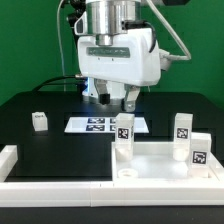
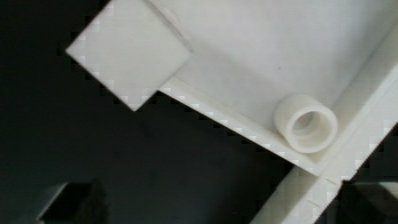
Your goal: Assemble square table
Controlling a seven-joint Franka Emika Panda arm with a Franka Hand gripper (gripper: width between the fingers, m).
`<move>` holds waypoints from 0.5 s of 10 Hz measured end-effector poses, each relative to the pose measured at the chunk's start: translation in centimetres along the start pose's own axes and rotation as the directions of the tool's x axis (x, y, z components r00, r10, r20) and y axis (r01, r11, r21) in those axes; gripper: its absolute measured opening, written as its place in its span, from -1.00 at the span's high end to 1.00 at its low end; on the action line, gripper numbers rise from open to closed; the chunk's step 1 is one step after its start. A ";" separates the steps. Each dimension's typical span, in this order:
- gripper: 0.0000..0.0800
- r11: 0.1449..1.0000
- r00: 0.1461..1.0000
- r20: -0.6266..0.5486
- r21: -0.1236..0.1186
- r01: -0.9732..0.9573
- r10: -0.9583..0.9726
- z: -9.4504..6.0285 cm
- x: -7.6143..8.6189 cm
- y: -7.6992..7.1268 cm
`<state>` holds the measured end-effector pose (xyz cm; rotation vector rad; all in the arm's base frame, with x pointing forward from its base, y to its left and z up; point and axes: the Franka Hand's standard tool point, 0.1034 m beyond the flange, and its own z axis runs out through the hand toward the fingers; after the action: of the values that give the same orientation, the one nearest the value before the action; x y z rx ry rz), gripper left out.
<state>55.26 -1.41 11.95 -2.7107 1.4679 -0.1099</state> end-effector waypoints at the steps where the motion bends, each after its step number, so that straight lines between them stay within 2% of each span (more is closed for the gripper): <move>1: -0.62 0.988 0.988 -0.013 -0.003 0.156 -0.156 0.4 0.3 1.7; 3: -0.62 0.932 0.933 0.015 -0.035 0.361 -0.361 1.7 0.6 8.3; 4: -0.62 0.878 0.879 0.029 -0.034 0.477 -0.476 1.5 1.9 10.8; 5: -0.62 0.839 0.840 0.037 -0.032 0.543 -0.542 1.5 2.8 12.3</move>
Offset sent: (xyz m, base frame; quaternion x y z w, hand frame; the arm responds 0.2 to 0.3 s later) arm -0.0684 -0.0754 -0.0074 0.0139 -0.0548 -0.2492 0.9668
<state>46.69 -10.39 9.50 -3.0616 0.6515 -0.0658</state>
